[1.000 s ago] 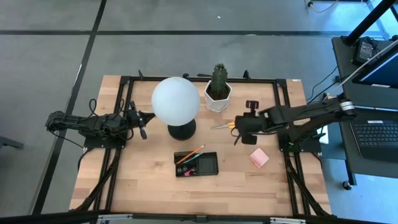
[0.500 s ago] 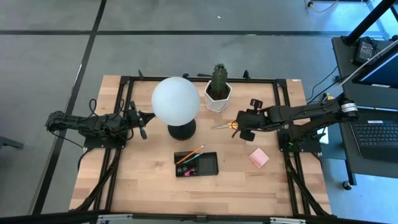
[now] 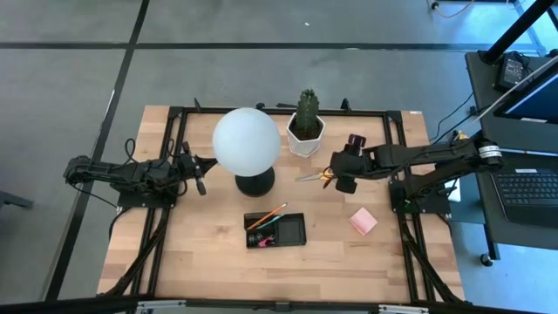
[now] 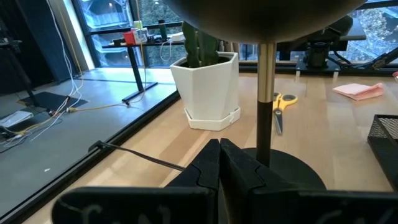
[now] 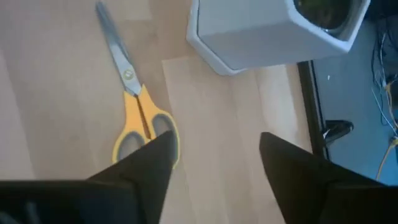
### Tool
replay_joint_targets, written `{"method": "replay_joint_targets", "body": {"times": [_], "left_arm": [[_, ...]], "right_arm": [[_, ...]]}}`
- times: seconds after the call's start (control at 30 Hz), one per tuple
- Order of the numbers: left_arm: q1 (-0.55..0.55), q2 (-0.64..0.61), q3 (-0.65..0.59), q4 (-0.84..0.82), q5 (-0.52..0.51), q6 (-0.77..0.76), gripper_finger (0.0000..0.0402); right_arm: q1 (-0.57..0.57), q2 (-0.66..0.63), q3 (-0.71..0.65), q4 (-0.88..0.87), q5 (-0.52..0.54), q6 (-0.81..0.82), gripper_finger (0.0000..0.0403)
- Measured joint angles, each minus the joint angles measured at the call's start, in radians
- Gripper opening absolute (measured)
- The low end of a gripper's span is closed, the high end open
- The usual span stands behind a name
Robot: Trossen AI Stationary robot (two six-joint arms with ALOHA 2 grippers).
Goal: Pick and place office supplies into organizer
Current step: Put the yellow scissors into the desk organizer
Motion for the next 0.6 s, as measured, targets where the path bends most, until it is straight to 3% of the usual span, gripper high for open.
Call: {"method": "replay_joint_targets", "body": {"times": [0.17, 0.33, 0.53, 0.6], "left_arm": [[0.000, 0.000, 0.000, 0.000, 0.000, 0.000, 0.0004], [0.000, 0.000, 0.000, 0.000, 0.000, 0.000, 0.0004], [0.000, 0.000, 0.000, 0.000, 0.000, 0.000, 0.0004], [0.000, 0.000, 0.000, 0.000, 0.000, 0.000, 0.0004]], "right_arm": [[-0.019, 0.000, 0.000, 0.024, -0.005, 0.092, 0.0261], [-0.118, 0.000, -0.008, 0.010, -0.128, 0.221, 0.0257], [-0.208, 0.000, -0.090, 0.049, -0.141, 0.174, 0.0240], [-0.230, 0.000, -0.131, 0.089, -0.196, 0.153, 0.0237]]}}
